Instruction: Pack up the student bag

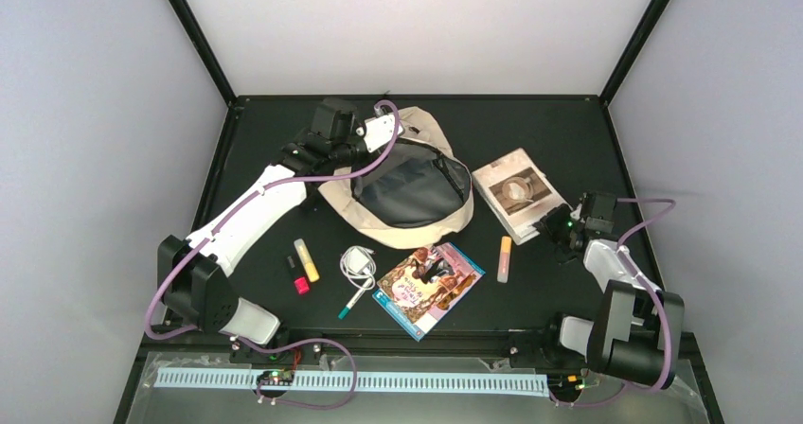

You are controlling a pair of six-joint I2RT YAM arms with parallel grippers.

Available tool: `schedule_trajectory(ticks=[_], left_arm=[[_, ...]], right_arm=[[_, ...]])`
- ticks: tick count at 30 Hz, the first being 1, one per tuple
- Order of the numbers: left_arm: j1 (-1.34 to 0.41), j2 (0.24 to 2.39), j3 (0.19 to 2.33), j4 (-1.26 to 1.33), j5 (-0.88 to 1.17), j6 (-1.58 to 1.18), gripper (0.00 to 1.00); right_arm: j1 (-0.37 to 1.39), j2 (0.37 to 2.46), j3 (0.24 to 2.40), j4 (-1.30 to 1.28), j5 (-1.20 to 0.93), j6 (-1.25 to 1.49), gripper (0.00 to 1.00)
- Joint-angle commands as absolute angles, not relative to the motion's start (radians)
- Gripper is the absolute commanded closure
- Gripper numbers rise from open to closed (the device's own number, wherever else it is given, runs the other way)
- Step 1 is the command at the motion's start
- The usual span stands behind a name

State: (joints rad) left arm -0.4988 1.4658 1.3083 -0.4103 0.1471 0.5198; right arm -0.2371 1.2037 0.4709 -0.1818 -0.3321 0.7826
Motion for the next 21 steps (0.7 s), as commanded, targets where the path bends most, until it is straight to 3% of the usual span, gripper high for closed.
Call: schedule_trajectory(ticks=[1,21], left_arm=[[-0.493,1.447,1.321,-0.388,0.164,0.512,0.98],[-0.493,1.453,1.341,-0.391,0.150,0.514,0.99]], right_arm=[[-0.241,1.215,0.485,-0.138,-0.382,0.711,0.99],[-0.238,0.963,0.727,-0.378,-0.460,0.541,0.99]])
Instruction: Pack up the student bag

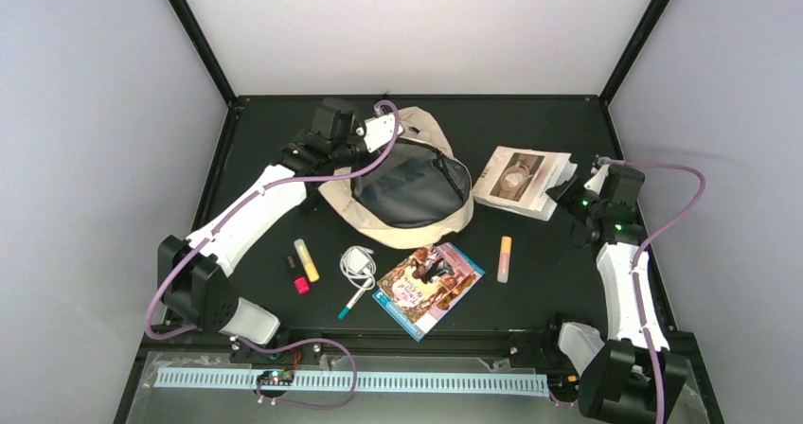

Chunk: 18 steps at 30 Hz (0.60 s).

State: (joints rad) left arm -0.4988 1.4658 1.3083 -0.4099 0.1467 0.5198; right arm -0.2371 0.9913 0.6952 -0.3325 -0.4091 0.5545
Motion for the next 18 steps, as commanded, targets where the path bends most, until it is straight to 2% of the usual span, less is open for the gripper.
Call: schedule_trajectory(ticks=[1,18], left_arm=[[-0.493,1.453,1.341,-0.390,0.150,0.512,0.98],[-0.492,1.479,1.362,-0.400,0.149,0.511,0.98]], right_arm=[[-0.239,0.957,0.735,-0.382,-0.472,0.545,0.99],[-0.238,0.951,0.903,-0.525,-0.512,0.491,0.99]])
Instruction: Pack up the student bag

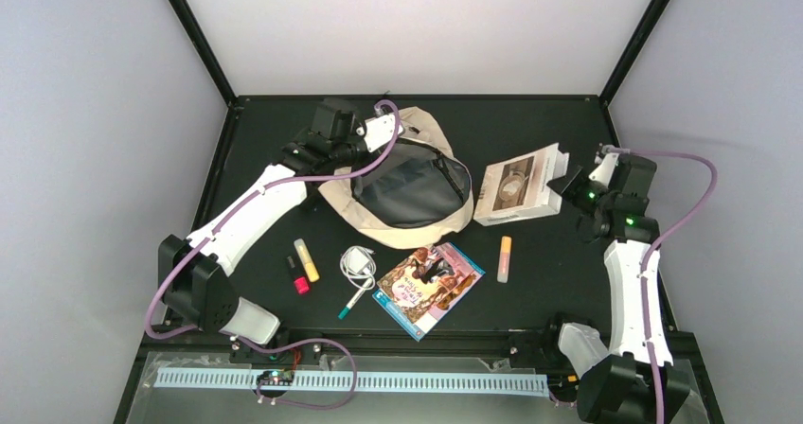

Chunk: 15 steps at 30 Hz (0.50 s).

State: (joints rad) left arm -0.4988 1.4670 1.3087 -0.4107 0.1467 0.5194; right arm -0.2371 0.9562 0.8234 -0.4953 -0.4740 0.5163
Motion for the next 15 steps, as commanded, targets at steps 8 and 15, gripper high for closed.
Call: schedule_trajectory(ticks=[8,15], left_arm=[[-0.494,1.483,1.365,-0.396,0.153,0.511,0.98],[-0.492,1.492,1.366,-0.391,0.150,0.513,0.98]], right_arm=[[-0.238,0.962,0.895,-0.564,-0.500,0.499,0.99],[-0.236,0.971,0.936,-0.637,-0.430,0.444,0.99]])
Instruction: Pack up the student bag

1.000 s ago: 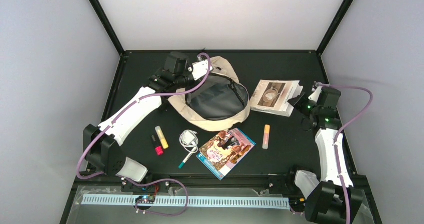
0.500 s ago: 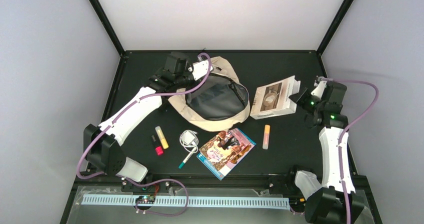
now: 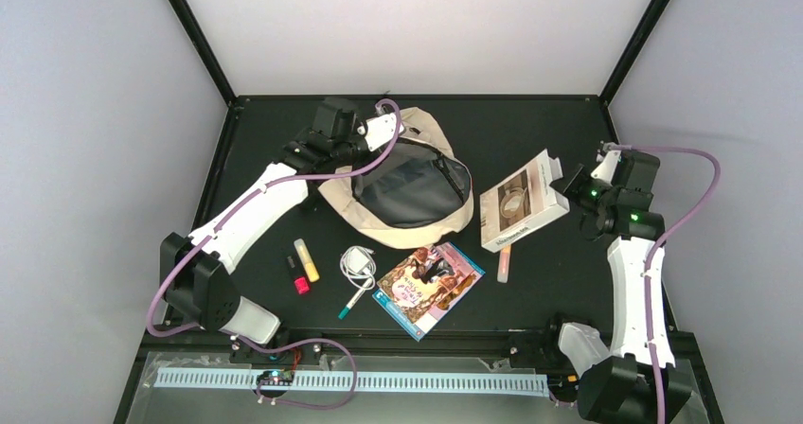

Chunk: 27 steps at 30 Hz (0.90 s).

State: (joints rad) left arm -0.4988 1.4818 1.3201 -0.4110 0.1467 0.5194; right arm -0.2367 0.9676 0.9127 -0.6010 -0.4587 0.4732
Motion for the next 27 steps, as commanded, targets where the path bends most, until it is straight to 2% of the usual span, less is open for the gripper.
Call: schedule_trajectory(ticks=[1,7,20,27], left_arm=[[-0.492,1.493,1.367,-0.389,0.152,0.510,0.98],[-0.493,1.496,1.376,-0.395,0.154,0.509,0.98],[-0.483,1.502,1.380,-0.379,0.102,0.512,0.99],[-0.415,1.494,1.398,-0.382,0.090,0.498,0.99]], right_arm=[[-0.228,0.976,0.922,-0.632,-0.432,0.447,0.99],[-0.119,0.997,0.896,-0.591,-0.407,0.492,0.99],[0.273,0.993,0.942,-0.616,-0.123,0.567,0.99],[0.433,1.096,1.030,-0.641,-0.027,0.537,0.99]])
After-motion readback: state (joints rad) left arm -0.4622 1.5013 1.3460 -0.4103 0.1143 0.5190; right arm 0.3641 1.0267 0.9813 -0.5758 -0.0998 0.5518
